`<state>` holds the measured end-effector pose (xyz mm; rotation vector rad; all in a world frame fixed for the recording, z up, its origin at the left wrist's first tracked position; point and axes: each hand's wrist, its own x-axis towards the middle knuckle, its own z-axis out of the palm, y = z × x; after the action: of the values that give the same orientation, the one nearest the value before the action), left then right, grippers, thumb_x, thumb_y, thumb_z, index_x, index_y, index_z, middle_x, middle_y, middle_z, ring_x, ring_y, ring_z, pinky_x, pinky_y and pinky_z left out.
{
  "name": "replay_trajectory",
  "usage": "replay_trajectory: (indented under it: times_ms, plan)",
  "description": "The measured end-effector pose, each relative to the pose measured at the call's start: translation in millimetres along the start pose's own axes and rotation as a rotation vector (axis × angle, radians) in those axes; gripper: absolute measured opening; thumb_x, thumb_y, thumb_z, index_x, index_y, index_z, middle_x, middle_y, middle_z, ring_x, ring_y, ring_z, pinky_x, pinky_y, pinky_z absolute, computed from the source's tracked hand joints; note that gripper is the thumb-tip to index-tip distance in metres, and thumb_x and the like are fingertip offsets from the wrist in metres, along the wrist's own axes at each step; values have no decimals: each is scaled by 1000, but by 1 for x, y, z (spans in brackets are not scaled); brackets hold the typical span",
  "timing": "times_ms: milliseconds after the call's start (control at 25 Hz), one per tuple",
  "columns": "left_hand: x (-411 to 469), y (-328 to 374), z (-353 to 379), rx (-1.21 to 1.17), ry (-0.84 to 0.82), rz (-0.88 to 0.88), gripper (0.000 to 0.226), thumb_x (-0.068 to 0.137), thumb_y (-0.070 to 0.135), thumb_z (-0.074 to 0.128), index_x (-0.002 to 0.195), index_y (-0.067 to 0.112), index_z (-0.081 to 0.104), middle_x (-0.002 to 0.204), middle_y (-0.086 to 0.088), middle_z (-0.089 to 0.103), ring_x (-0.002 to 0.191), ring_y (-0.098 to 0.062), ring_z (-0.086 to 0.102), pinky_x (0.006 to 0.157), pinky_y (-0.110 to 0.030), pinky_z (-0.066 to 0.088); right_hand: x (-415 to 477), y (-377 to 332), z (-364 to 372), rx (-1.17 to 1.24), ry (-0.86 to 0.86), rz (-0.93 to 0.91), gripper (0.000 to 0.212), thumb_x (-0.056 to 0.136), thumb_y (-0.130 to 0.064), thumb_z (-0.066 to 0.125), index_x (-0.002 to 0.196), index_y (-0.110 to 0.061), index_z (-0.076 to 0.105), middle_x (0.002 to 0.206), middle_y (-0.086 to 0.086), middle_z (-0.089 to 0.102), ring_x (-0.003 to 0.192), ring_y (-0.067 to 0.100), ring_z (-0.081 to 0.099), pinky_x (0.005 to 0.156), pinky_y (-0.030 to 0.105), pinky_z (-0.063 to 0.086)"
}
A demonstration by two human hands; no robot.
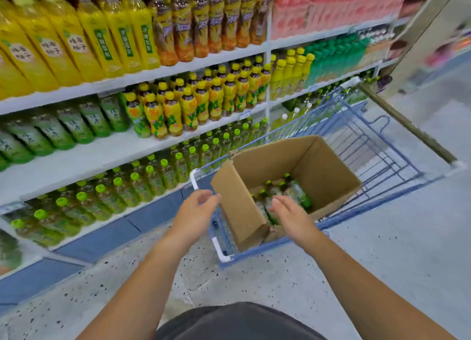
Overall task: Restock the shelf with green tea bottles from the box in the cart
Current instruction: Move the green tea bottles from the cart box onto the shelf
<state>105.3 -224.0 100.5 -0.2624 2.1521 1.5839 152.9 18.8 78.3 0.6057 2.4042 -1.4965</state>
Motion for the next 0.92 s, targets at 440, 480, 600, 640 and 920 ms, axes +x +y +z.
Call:
replay_trajectory:
  times_ms: [440, 480, 600, 640, 920]
  plan:
    - [35, 46, 113, 191, -306, -51, 14, 101, 51, 49, 108, 42, 58, 106, 31, 52, 95, 13, 47, 76, -21, 39, 12, 75, -94, 154, 132, 243, 41, 103, -48, 39, 136, -26, 50, 108, -8, 69, 104, 9, 63, 101, 44, 48]
    - [49, 51, 123, 204, -357, -63, 14, 102, 51, 48, 105, 42, 58, 105, 30, 52, 95, 12, 48, 83, -25, 40, 18, 79, -100, 165, 157, 254, 41, 103, -49, 40, 135, -26, 51, 107, -8, 70, 103, 9, 63, 101, 44, 48]
    - [77, 63, 150, 286, -479, -96, 28, 102, 54, 45, 114, 33, 60, 112, 18, 57, 106, -5, 55, 104, -38, 40, 30, 83, -112, 178, 207, 281, 41, 102, -50, 40, 134, -27, 52, 107, -8, 70, 102, 9, 63, 101, 45, 48]
    - [83, 67, 157, 310, -507, -97, 37, 101, 56, 45, 125, 31, 59, 116, 17, 56, 109, -8, 53, 103, -37, 40, 35, 83, -115, 178, 209, 280, 42, 102, -50, 40, 135, -27, 52, 108, -8, 69, 102, 8, 63, 101, 45, 48]
    - [120, 71, 189, 321, -419, -196, 28, 96, 59, 42, 77, 39, 46, 83, 9, 42, 69, -9, 42, 65, -27, 38, 110, 84, -146, 55, 43, 231, 53, 96, -58, 40, 138, -27, 51, 122, -6, 64, 115, 13, 59, 104, 45, 45]
